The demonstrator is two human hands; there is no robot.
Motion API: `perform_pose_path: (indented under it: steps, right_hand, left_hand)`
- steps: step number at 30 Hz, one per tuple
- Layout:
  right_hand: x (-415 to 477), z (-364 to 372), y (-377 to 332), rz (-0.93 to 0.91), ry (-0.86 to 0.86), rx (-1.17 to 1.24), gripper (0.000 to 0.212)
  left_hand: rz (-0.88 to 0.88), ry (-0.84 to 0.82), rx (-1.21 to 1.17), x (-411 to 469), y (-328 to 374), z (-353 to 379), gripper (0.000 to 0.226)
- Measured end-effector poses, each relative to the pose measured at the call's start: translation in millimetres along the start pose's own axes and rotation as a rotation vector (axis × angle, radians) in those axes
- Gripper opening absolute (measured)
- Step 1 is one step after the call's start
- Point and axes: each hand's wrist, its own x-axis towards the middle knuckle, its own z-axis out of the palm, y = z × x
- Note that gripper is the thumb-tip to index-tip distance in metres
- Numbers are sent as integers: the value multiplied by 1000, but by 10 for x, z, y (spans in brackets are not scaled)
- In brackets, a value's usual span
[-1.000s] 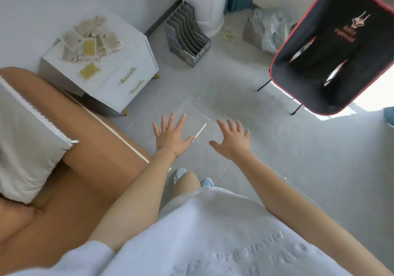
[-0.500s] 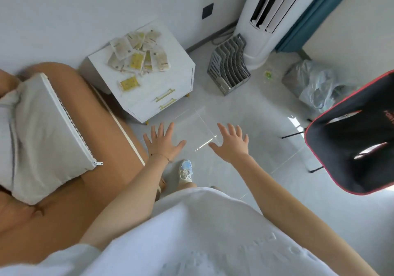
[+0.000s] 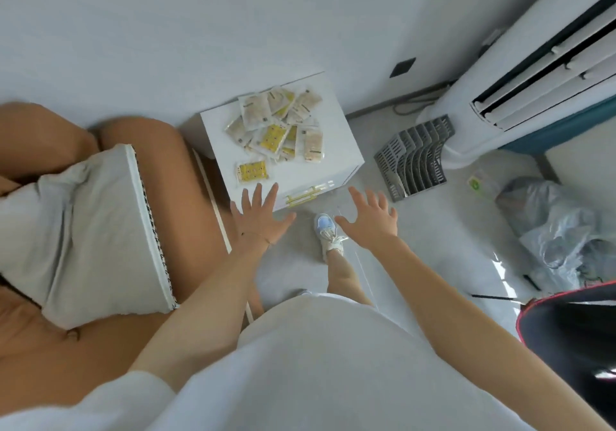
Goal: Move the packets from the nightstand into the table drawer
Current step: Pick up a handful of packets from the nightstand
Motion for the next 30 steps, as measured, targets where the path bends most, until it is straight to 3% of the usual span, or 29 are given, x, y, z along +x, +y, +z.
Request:
perform_pose_path:
  steps: [14, 24, 30]
  right_hand:
    - [1728, -837, -493, -179, -135, -223, 74]
    - [2825, -432, -635, -122, -158, -220, 76]
    - [3519, -128, -760, -96, -106, -24, 81]
  left_hand:
    - [-272, 7, -155, 1259, -7, -546, 73]
    - [-296, -32, -213, 2248, -274, -49, 74]
    - [-320, 32, -280, 2865, -565, 244, 75]
